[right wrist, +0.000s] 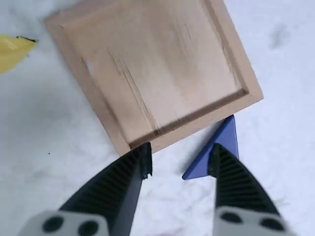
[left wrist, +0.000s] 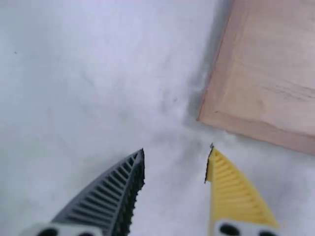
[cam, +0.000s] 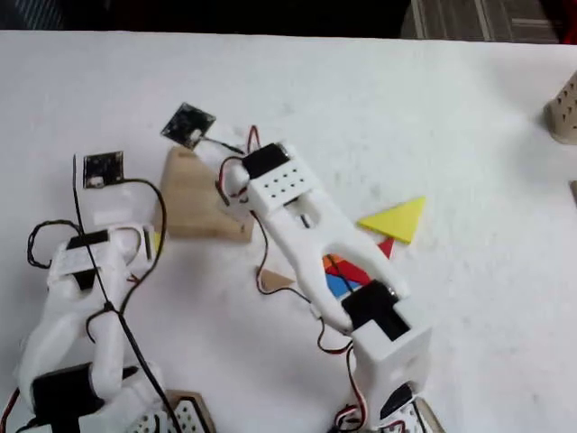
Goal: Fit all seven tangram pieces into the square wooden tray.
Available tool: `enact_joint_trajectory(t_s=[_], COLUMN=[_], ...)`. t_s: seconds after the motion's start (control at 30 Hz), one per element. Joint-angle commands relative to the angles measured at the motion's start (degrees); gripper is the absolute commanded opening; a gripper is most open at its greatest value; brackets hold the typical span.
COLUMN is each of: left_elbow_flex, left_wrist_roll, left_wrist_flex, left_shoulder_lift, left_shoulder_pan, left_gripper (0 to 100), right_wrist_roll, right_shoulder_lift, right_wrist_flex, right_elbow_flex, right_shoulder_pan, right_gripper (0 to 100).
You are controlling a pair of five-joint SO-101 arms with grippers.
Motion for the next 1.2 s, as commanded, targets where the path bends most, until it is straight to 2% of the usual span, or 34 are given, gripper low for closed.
enact_joint_trajectory(t_s=[0.0,0.13,0.3,0.5,0.7,0.87,1.0,1.07,1.17], left_elbow_flex=[-0.62,-0.70,-0.79,-0.79,-0.79,-0.79,-0.79,-0.79,-0.79], left_wrist_roll=[-0.18,-0.09,0.00,0.00,0.00,0.00,0.00,0.00,0.00], left_wrist_flex=[-0.79,-0.88,-1.14,-1.14,-1.14,-1.14,-1.14,-1.14,-1.14], left_shoulder_lift=[-2.59,-2.59,-2.59,-2.59,-2.59,-2.59,-2.59,-2.59,-2.59], left_shoulder_pan=[-1.01,-1.19,-2.95,-2.77,-2.77,-2.77,-2.77,-2.68,-2.68], left_gripper=[23,23,23,23,23,23,23,23,23], right_wrist_roll=[-2.81,-7.12,-7.38,-7.38,-7.38,-7.38,-7.91,-10.81,-11.87], right_shoulder_lift=[-4.35,-2.07,5.41,14.90,20.97,21.14,20.18,19.12,18.59], right_wrist_flex=[1.54,-7.69,-16.04,-15.69,-10.15,-8.40,-3.82,-1.80,-1.01], right_elbow_flex=[-0.97,3.96,4.57,-3.25,-8.35,-9.58,-11.69,-12.40,-12.22], right_shoulder_pan=[0.92,3.03,7.16,9.63,9.71,10.95,11.82,12.18,12.62], right_gripper=[25.0,25.3,25.3,25.3,24.9,18.2,25.5,29.8,30.1])
